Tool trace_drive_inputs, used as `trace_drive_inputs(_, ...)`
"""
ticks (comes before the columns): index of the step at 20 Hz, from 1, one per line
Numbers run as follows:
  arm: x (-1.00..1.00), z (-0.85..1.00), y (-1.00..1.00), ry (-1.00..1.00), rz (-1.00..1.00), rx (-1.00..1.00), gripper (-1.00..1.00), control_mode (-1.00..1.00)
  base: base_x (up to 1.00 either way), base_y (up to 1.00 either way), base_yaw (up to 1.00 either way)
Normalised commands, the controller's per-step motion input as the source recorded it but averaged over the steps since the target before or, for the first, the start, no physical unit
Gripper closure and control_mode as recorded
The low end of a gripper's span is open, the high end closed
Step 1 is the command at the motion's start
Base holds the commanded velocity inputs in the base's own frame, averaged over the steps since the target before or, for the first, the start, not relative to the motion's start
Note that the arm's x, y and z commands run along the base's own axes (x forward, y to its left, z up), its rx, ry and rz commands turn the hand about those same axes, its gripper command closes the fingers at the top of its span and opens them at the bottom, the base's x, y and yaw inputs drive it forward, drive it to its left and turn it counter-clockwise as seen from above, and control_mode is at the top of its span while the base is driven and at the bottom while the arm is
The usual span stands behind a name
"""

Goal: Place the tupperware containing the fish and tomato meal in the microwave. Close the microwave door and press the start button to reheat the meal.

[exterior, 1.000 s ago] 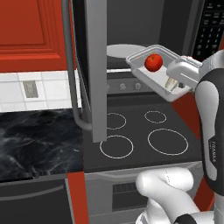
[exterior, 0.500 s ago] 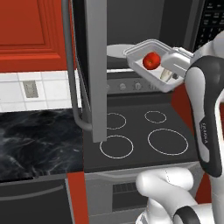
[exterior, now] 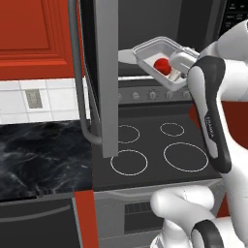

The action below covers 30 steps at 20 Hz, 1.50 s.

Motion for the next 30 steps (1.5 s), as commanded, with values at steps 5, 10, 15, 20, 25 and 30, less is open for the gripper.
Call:
trace_drive_inputs(5, 0.78, 0.0, 0.0, 0.0, 0.0, 0.0, 1.0, -1.0, 0.0, 0.0, 0.0)
trace_drive_inputs(10, 0.7, 0.19, 0.0, 0.09, 0.0, 0.0, 1.0, -1.0, 0.0, 0.0, 0.0)
trace_drive_inputs(15, 0.71, 0.37, 0.0, 0.15, 0.0, 0.0, 1.0, -1.0, 0.0, 0.0, 0.0)
trace_drive_inputs(20, 0.75, 0.27, 0.0, 0.12, 0.0, 0.0, 1.0, -1.0, 0.0, 0.0, 0.0)
trace_drive_inputs(25, 0.79, 0.0, 0.0, 0.01, 0.0, 0.0, 1.0, -1.0, 0.0, 0.0, 0.0)
trace_drive_inputs(30, 0.85, -0.19, 0.0, 0.0, 0.0, 0.0, 1.0, -1.0, 0.0, 0.0, 0.0)
